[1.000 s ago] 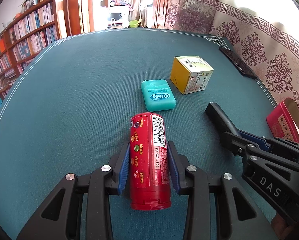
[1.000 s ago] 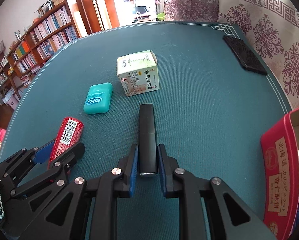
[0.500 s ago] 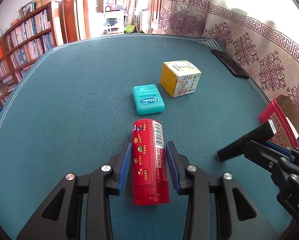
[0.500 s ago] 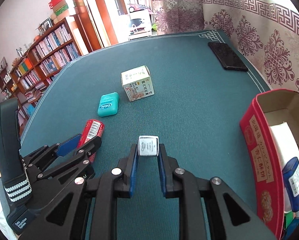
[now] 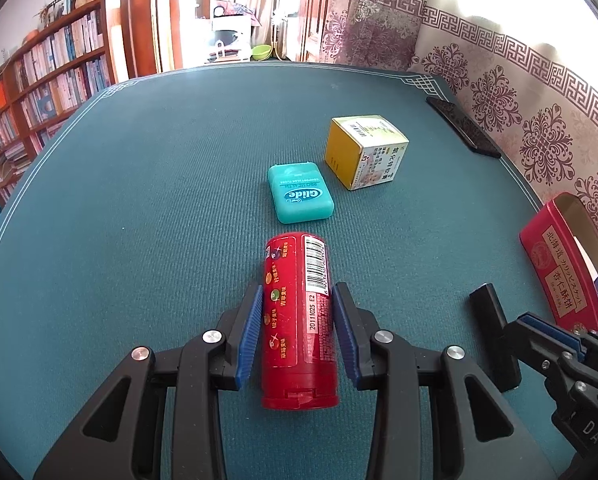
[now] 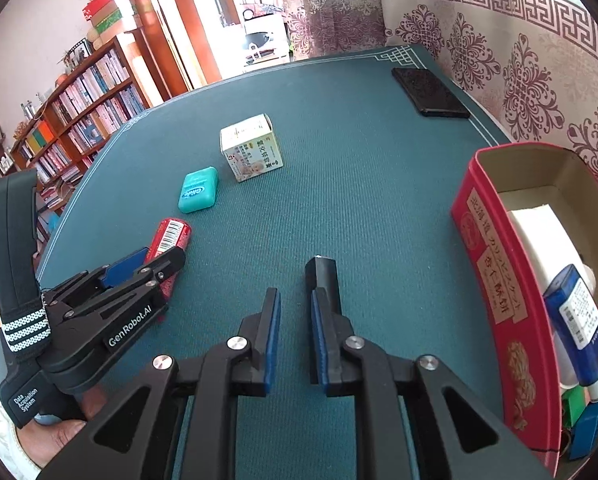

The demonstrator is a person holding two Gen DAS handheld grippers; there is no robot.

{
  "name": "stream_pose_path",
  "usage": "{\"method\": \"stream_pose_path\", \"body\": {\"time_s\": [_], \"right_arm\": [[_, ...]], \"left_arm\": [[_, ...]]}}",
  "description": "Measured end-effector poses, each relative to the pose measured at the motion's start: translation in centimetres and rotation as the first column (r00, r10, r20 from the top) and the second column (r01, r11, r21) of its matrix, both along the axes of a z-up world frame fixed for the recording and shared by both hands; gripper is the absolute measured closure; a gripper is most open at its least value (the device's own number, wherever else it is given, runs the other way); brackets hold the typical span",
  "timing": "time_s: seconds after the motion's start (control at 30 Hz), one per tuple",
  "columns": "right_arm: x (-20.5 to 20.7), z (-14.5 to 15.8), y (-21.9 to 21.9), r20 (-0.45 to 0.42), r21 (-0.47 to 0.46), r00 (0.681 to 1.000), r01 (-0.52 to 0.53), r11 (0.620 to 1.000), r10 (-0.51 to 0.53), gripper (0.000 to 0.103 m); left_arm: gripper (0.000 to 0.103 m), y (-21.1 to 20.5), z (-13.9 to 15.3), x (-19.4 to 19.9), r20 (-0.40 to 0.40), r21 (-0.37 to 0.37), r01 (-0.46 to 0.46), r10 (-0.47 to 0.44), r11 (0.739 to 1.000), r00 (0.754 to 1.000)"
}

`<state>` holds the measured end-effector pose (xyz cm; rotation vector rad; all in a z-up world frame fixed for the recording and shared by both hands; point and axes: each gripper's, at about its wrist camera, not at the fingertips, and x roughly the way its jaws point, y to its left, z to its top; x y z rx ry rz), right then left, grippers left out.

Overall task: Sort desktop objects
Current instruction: 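Grasp the black tube with right tool while left tool holds the red can, then carry the red can and black tube into the red tin and release both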

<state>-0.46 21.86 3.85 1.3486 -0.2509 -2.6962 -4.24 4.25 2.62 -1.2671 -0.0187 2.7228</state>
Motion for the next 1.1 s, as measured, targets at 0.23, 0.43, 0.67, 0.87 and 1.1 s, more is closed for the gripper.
{"method": "stream_pose_path", "body": {"time_s": [0.23, 0.43, 0.67, 0.87, 1.1], "right_arm": [[-0.3, -1.8, 0.9, 0.051, -0.005, 0.999, 0.02, 1.0, -0.019, 0.08], [-0.7, -2.5, 0.0, 0.066, 0.033, 0.998, 0.0, 0.999, -0.002, 0.079], [-0.5, -2.6, -2.4, 0.055, 0.217, 0.998, -0.032, 0.976, 0.021, 0.078], [0.0, -2.4, -2.9, 0.048, 0.245, 0.999, -0.032, 0.969, 0.021, 0.081], [0.7, -1.5, -3.5, -0.001, 0.272, 1.0, -0.022, 0.962, 0.024, 0.081]], "left_arm": [[0.064, -0.1, -0.6, -0.5, 0.037, 0.012, -0.007, 0.007, 1.0, 0.999], [0.064, 0.1, -0.6, -0.6, 0.035, 0.001, -0.01, 0.01, 1.0, 0.999], [0.066, 0.1, -0.5, -0.4, 0.025, 0.019, 0.004, -0.004, 1.0, 1.0], [0.066, 0.2, 0.2, 0.2, -0.015, 0.028, 0.01, -0.01, 1.0, 1.0], [0.066, 0.2, 0.7, 0.5, -0.032, 0.039, 0.019, -0.017, 0.999, 0.999]]}}
